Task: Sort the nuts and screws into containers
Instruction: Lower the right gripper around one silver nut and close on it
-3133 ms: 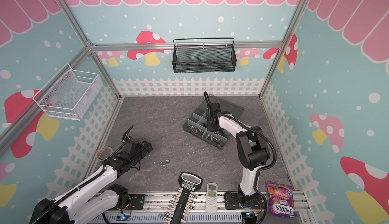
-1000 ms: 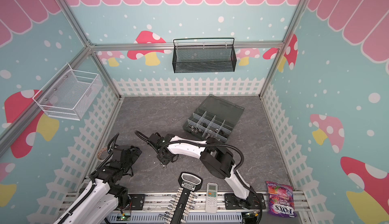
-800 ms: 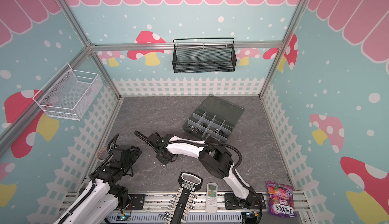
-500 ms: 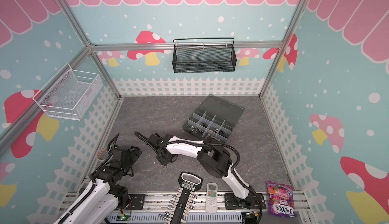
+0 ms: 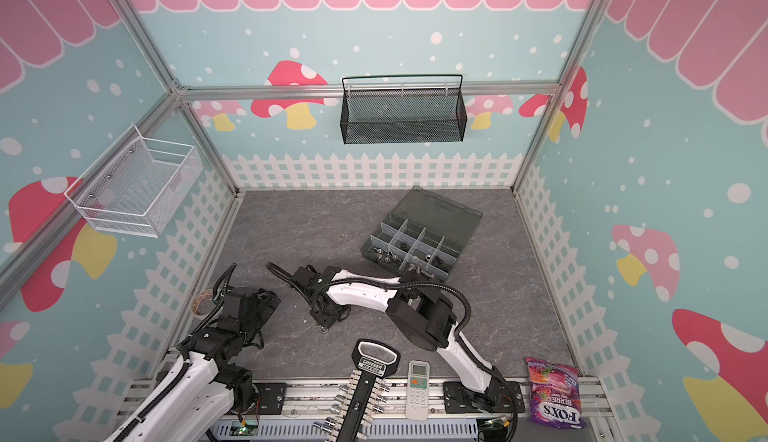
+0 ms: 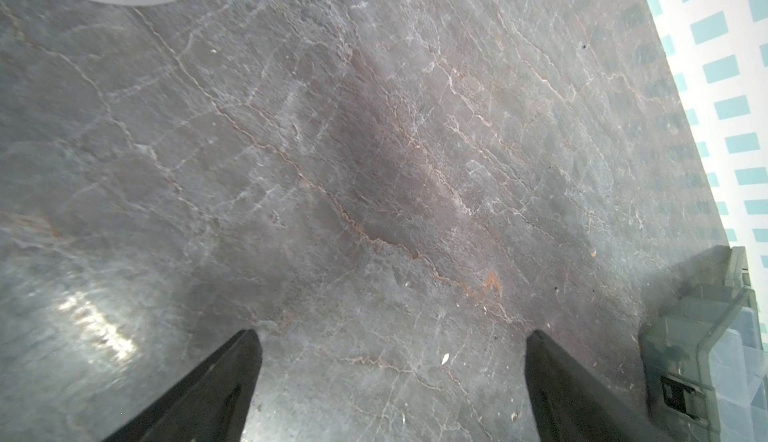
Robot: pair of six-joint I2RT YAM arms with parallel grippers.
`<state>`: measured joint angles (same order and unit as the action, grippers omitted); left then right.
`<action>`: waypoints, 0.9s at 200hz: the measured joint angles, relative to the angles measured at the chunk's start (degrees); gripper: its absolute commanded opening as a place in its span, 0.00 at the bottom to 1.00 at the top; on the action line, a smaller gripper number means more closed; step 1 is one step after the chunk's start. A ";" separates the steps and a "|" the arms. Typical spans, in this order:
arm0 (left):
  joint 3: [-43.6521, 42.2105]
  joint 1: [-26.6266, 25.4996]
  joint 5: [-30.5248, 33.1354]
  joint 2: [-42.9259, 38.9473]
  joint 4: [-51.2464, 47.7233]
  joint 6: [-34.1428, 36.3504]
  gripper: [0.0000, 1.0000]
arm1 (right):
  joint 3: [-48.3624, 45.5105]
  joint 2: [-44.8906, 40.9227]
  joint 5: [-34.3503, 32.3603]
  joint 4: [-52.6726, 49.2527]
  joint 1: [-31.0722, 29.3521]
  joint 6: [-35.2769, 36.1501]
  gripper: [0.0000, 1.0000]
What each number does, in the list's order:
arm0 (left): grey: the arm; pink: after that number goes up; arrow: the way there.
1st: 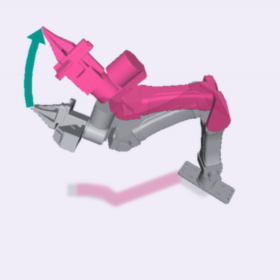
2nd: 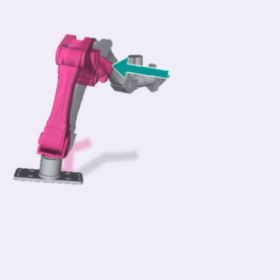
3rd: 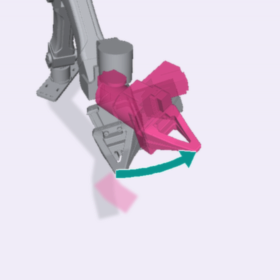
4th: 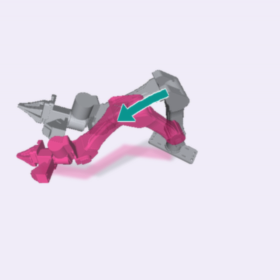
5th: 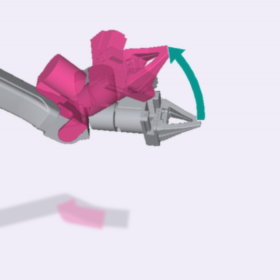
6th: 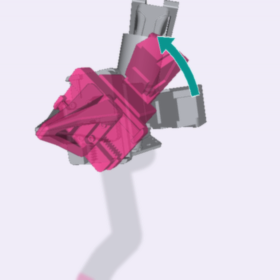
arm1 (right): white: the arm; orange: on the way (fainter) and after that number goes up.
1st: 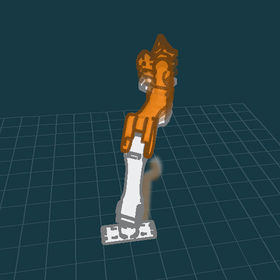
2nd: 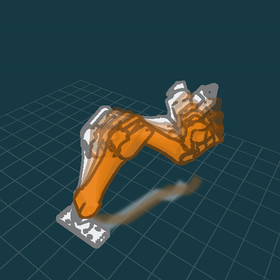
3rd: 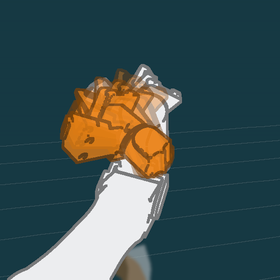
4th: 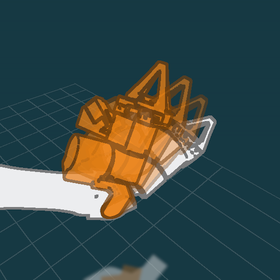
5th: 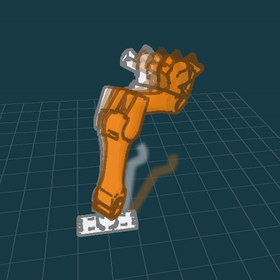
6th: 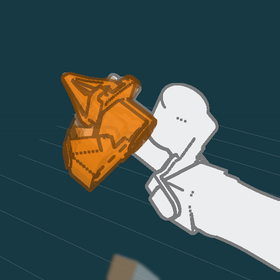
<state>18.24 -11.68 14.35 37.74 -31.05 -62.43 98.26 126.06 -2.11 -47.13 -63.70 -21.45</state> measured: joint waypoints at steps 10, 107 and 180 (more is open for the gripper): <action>0.00 0.00 -0.04 0.09 0.02 0.00 1.00 | -0.24 0.09 0.02 -0.09 -0.02 0.00 0.44; 0.00 0.11 -0.68 1.22 0.90 0.00 1.00 | -0.70 0.09 0.79 0.52 0.00 0.33 0.30; 0.00 0.42 -0.87 1.22 0.92 0.00 1.00 | -1.11 -0.15 1.14 0.98 0.35 0.44 0.16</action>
<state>18.24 -11.27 13.47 38.96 -30.13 -62.43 97.14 125.91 -0.97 -46.15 -63.35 -21.02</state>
